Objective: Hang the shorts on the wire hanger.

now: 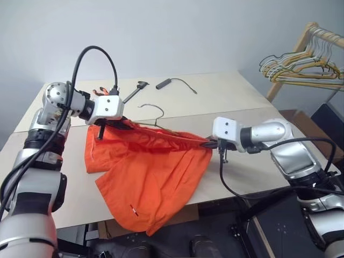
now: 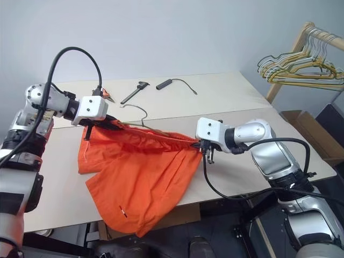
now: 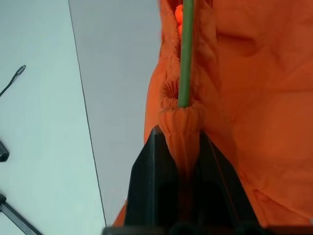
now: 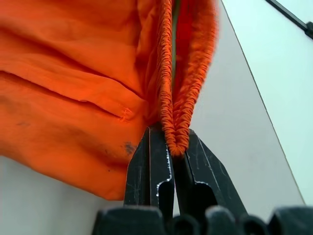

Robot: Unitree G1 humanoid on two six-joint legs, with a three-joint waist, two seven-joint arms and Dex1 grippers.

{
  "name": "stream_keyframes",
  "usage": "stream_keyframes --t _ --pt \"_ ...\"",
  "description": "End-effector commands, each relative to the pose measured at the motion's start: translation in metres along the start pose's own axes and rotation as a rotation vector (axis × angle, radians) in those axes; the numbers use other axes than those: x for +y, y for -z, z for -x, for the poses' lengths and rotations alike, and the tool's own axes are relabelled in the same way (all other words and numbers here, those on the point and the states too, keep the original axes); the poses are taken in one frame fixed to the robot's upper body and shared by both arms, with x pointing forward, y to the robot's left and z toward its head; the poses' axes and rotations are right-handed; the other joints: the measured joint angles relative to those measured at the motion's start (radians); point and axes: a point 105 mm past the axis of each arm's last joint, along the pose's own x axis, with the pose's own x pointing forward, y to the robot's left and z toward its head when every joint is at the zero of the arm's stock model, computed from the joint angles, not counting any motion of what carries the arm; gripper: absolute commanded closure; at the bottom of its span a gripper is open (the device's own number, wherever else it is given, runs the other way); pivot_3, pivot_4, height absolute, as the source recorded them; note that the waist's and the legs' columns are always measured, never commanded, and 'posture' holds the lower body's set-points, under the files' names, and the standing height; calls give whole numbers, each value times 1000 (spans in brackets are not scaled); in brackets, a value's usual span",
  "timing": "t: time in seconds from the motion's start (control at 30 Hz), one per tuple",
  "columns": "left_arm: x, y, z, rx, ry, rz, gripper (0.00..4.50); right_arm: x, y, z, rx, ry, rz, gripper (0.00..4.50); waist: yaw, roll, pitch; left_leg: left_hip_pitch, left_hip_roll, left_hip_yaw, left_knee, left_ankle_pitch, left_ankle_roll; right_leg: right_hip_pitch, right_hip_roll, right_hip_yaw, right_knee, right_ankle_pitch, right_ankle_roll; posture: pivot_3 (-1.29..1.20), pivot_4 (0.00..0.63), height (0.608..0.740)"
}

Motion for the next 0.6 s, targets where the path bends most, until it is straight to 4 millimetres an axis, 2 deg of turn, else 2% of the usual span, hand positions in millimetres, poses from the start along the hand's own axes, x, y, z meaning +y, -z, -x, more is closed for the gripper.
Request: stream_keyframes --t 0.03,0.33,0.53,0.6 --pt "9 -5 6 20 -40 -55 4488 -11 -26 5 -16 25 95 4480 0 0 0 0 0 0 0 0 0 0 0 0 0 0 0 -85 0 740" --pt "11 -13 -1 -52 -62 -47 4488 -15 -47 -8 -49 24 135 4480 0 0 0 -1 0 0 1 0 0 0 0 -1 1 0 0 -83 0 740" --pt "6 -13 -4 -71 -54 -38 4488 -16 -46 -20 -26 68 201 4480 -2 0 0 -1 0 0 1 0 0 0 0 -1 2 0 0 -78 0 740" --pt "5 -12 -4 -75 -59 -31 4488 -16 -44 -20 -19 68 208 3872 -2 0 0 -1 0 0 0 0 0 0 0 -1 2 0 0 -77 0 740"
